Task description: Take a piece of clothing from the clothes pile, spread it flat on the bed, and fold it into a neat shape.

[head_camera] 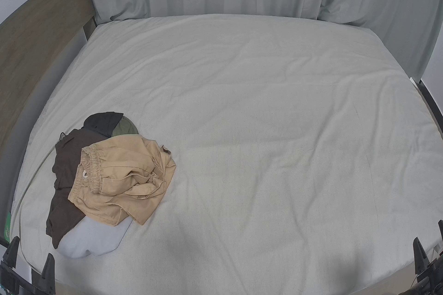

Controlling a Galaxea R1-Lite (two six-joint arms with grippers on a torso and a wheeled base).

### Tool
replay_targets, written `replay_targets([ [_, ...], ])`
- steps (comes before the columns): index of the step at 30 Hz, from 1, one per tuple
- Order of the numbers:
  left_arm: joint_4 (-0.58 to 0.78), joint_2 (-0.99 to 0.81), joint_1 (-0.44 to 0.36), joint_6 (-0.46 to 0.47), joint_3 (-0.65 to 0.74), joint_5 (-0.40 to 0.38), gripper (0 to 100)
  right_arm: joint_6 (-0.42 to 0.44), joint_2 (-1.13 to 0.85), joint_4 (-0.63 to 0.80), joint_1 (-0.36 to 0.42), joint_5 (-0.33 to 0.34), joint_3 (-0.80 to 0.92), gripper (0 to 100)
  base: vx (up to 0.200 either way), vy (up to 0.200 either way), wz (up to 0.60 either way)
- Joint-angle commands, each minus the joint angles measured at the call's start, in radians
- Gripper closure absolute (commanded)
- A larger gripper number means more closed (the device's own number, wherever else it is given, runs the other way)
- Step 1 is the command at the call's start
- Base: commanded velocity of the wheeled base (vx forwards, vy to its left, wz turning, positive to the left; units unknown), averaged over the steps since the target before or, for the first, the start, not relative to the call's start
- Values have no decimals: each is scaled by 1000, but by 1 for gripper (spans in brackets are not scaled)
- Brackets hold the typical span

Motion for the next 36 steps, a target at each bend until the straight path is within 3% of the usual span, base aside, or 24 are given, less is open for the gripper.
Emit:
replay_targets([
  [1,0,-16,-1,7,16,-1,0,2,-16,-1,1,1,18,0,0,0,0],
  [20,-8,-16,-1,7,18,-3,0,0,-16,-1,0,1,18,0,0,0,0],
  [23,-127,8,5,4,-81,2,0,0,-16,0,0,1,18,0,0,0,0],
  [26,-161,113,-7,-8,-189,9,0,-3,-16,-1,0,1,18,0,0,0,0],
  [36,-152,220,-38,-18,-212,-10,0,-3,-16,-1,0,1,18,0,0,0,0],
])
